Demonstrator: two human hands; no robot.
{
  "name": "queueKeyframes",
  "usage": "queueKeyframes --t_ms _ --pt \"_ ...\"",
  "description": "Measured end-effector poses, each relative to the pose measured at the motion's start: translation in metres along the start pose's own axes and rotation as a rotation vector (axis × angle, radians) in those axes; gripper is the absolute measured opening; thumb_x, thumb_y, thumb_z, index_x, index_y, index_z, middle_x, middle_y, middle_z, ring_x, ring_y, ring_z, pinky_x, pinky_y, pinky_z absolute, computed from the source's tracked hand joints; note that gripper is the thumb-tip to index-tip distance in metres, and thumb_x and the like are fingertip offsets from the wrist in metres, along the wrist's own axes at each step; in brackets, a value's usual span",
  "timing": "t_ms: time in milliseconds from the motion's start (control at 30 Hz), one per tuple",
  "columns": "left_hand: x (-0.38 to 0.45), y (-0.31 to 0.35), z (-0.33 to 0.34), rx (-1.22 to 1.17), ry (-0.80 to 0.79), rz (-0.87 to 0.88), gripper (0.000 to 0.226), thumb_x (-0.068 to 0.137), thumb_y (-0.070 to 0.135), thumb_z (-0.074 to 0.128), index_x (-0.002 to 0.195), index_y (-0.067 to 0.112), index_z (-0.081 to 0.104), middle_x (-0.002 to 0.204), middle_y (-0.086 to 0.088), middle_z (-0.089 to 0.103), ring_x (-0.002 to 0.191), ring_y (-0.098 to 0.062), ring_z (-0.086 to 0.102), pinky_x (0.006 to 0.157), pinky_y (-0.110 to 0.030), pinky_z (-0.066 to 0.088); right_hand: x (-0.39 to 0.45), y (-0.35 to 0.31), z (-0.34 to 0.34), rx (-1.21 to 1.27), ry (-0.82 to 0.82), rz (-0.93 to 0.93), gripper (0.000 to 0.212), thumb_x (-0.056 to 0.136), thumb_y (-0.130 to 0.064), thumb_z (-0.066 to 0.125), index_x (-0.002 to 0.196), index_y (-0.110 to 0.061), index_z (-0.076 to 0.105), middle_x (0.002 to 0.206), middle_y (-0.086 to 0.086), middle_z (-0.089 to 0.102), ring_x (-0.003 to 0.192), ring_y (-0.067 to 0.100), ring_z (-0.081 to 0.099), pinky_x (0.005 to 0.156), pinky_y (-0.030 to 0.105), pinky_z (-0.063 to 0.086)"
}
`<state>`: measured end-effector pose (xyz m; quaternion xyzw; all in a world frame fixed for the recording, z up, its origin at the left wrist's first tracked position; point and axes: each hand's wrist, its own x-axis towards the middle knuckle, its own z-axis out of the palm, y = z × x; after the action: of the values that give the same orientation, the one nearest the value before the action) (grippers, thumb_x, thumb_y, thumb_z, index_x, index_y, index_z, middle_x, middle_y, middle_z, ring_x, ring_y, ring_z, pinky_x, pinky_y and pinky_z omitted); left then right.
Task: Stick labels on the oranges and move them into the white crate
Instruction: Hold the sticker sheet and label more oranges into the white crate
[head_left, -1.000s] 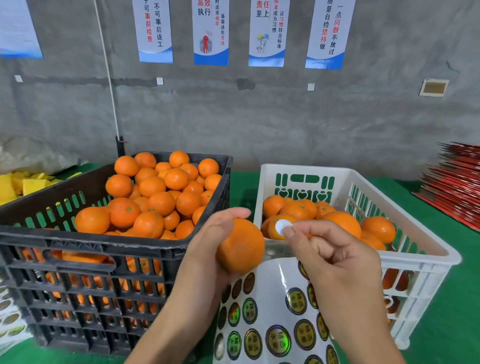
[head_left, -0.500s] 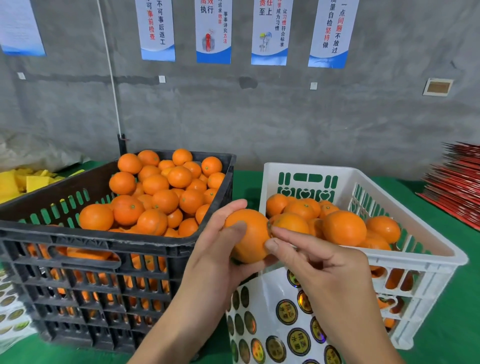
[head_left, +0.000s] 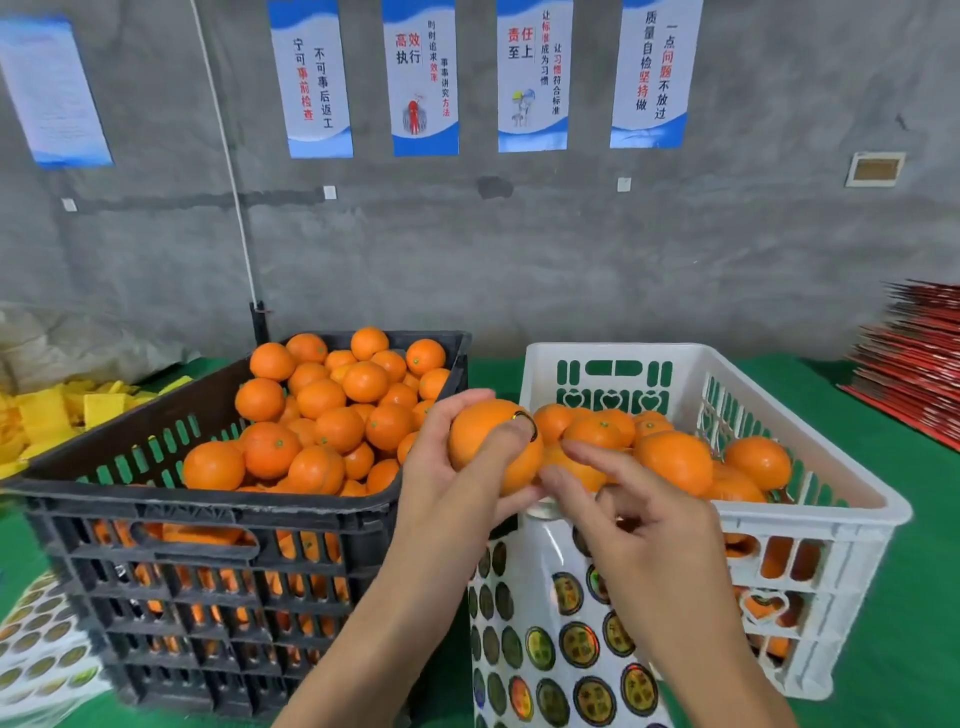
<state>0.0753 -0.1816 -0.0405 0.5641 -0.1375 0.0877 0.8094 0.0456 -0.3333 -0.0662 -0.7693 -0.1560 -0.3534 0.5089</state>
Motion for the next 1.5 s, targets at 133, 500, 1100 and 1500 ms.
queueKeyframes --t_ms 133,500,1100,1500 --pt "0.041 0.010 0.023 0.401 -0.008 0.227 0.051 0.080 0.032 0.085 0.125 0.043 0.065 0.106 0.019 0.070 0.091 -0.010 0.075 0.078 -0.042 0.066 0.005 0.003 -0.014 0.172 0.166 0.245 0.064 0.082 -0.059 0.072 0.052 -0.010 0.043 0.048 -0.002 0.028 0.049 0.012 0.025 0.047 0.020 0.028" --pt "0.070 0.031 0.037 0.745 -0.509 0.125 0.032 0.105 0.049 0.051 0.119 0.036 0.076 0.121 0.022 0.072 0.120 0.007 0.061 0.104 -0.020 0.045 0.011 0.007 -0.023 0.413 0.229 0.357 0.084 0.090 -0.069 0.064 0.069 0.007 0.033 0.064 0.036 0.037 0.055 0.038 0.039 0.062 0.042 0.041" --pt "-0.007 0.035 -0.043 0.472 -0.452 -0.011 0.021 0.100 0.017 0.068 0.121 0.021 0.067 0.099 -0.012 0.078 0.077 -0.015 0.075 0.069 -0.025 0.057 0.006 -0.013 -0.025 0.307 -0.384 0.153 0.032 0.077 -0.036 0.081 0.109 -0.041 0.079 0.112 -0.010 0.077 0.111 0.007 0.068 0.094 0.022 0.054" --pt "0.045 0.063 -0.067 0.972 -0.204 0.314 0.008 0.097 0.013 0.071 0.100 0.018 0.076 0.089 0.000 0.075 0.078 -0.012 0.067 0.077 -0.032 0.058 0.006 -0.003 -0.014 0.381 -0.269 0.186 0.033 0.078 -0.028 0.077 0.109 -0.037 0.080 0.077 -0.025 0.071 0.080 -0.006 0.067 0.076 0.008 0.050"
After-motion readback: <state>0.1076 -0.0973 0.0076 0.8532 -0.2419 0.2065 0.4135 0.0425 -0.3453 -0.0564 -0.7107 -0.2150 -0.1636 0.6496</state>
